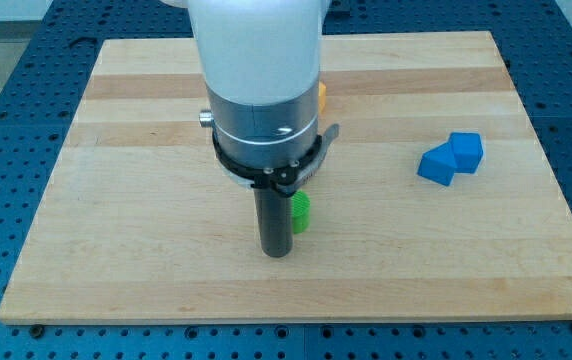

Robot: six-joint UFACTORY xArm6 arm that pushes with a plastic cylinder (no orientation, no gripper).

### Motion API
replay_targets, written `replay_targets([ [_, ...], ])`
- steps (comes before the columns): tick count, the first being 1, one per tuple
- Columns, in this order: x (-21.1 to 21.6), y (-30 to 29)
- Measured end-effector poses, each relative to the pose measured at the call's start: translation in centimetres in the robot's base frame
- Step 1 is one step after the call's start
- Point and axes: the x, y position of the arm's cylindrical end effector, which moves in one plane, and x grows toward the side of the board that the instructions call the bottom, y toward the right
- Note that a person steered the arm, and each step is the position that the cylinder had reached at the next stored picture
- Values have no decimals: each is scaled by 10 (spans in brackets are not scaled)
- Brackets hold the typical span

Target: Push the green circle up a bit

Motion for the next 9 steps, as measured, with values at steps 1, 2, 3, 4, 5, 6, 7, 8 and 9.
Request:
replay_targets([
  [1,-5,-4],
  [2,-5,-4],
  [3,11,-5],
  [4,32,13],
  [5,24,50],
  [6,23,45],
  [7,-6,21],
  [8,-6,20],
  [9,-35,15],
])
